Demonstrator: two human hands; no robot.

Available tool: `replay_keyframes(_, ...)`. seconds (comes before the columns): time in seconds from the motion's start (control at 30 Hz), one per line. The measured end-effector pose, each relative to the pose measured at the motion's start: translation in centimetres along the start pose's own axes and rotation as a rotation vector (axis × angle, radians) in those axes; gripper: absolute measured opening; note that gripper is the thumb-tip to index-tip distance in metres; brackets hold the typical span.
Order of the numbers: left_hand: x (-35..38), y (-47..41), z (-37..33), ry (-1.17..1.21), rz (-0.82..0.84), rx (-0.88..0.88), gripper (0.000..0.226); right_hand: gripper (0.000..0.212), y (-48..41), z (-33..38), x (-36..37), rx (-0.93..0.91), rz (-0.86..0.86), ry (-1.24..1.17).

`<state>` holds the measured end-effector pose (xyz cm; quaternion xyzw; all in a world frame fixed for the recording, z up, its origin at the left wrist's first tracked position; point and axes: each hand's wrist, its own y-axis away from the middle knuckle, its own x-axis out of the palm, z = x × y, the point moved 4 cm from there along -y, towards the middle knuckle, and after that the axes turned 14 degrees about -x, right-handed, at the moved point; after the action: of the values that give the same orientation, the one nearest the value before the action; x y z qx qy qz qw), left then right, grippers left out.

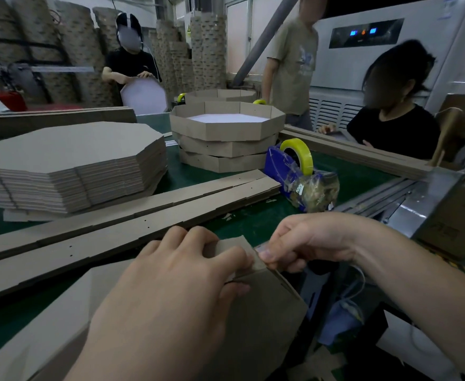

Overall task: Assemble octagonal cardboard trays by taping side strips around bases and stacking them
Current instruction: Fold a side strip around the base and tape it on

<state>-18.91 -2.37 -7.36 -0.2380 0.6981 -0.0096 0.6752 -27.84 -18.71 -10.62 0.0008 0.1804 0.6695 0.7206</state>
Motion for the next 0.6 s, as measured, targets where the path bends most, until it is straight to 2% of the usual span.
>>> replay_keyframes(0.07, -0.4, -0.2, -0.5, -0.041, 0.037, -0.023, 0.030, 0.034, 0.0, -0.4, -0.4, 0.040, -0.004, 0.050)
replay_keyframes(0.13, -0.1, -0.1, 0.2, -0.046, -0.072, -0.025, 0.037, 0.055, -0.1, -1.5, -1.2, 0.138, -0.057, 0.329)
replay_keyframes(0.17, -0.3, 0.0, 0.4, -0.034, -0.070, -0.020, 0.037, 0.059, -0.1, -2.1, -1.4, 0.181, -0.071, 0.423)
replay_keyframes(0.23, -0.5, 0.0, 0.5, -0.041, 0.046, -0.051, 0.044, 0.061, 0.0, -3.3, -1.7, 0.192, -0.087, 0.432)
replay_keyframes(0.3, -0.1, -0.2, 0.6, -0.087, 0.008, -0.036, 0.049, 0.061, 0.6, -3.2, -2.9, 0.154, -0.166, 0.517)
replay_keyframes(0.37, 0.1, -0.4, 0.5, -0.160, -0.028, -0.005, 0.048, 0.058, 1.3, -2.3, -5.8, 0.039, -0.433, 0.517)
replay_keyframes(0.43, 0.1, -0.4, 0.6, -0.183, -0.023, 0.000, 0.047, 0.042, 2.4, -1.6, -9.9, -0.162, -0.845, 0.379)
replay_keyframes(0.47, 0.0, -0.4, 0.6, -0.178, -0.053, 0.009, 0.046, 0.033, 3.2, -1.6, -12.2, -0.216, -1.045, 0.397)
replay_keyframes(0.5, 0.0, -0.3, 0.6, -0.164, -0.062, 0.007, 0.046, 0.029, 3.8, -2.0, -14.4, -0.193, -1.195, 0.481)
replay_keyframes(0.53, 0.0, -0.3, 0.5, -0.151, -0.067, 0.001, 0.045, 0.029, 4.1, -2.6, -16.3, -0.102, -1.263, 0.571)
replay_keyframes(0.6, 0.1, -0.3, 0.5, -0.132, -0.088, 0.007, 0.043, 0.036, 3.9, -4.7, -19.1, 0.110, -1.228, 0.554)
